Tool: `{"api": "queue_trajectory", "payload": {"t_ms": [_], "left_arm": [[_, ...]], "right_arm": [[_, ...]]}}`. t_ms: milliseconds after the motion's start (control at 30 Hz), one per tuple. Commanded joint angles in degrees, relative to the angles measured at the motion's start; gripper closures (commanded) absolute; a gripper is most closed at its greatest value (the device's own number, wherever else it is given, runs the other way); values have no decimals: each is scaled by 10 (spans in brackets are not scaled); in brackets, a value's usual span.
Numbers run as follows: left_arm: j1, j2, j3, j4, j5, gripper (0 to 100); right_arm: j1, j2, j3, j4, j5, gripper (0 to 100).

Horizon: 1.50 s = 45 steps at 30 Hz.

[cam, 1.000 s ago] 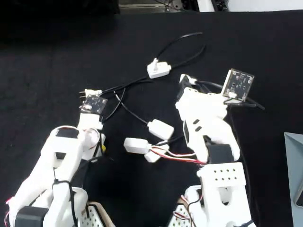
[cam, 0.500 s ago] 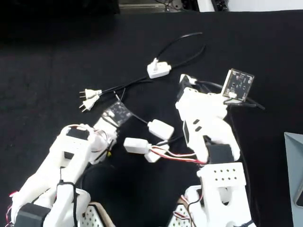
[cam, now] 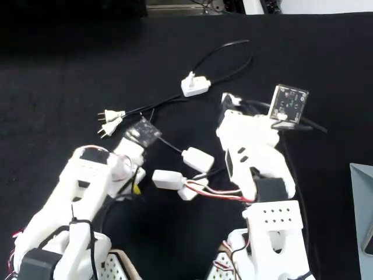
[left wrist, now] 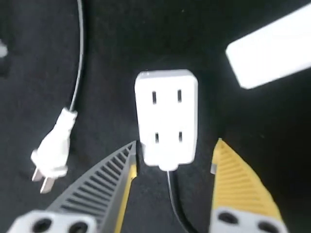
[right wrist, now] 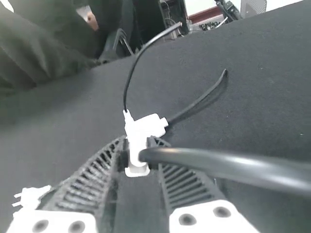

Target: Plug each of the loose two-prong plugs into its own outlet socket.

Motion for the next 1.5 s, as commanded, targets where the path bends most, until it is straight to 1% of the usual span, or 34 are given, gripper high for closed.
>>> {"api": "queue_trajectory", "payload": {"t_ms": [0,167,333,400,500,567,733,867,967,1133,1367,1467], "left_arm": [[-45,-22,-75,61,48,767],[-100,-117,-82,109,91,762],[-182,-234,-40,116,132,761],[-225,-273,-12,113,152,761],[-276,-328,47,88,191,761],[-299,-360,89,62,206,761],[-356,-416,159,6,224,761],[-394,-441,173,-1,230,764],[-408,-447,174,-1,231,765],[-406,-451,186,-2,231,766],[-405,-451,188,-2,231,766],[-405,-451,188,-2,231,765]], "right_arm": [[-29,-6,-27,33,19,986],[-73,-6,-38,84,74,986],[-138,-6,-38,118,120,986],[-172,-6,-38,128,124,986],[-213,-2,-38,144,131,986],[-243,17,-39,150,159,986],[-315,120,-67,141,193,986],[-340,214,-131,141,214,986],[-358,276,-174,141,247,986],[-376,359,-219,141,288,986],[-400,429,-255,139,289,986],[-419,437,-249,113,289,986]]}}
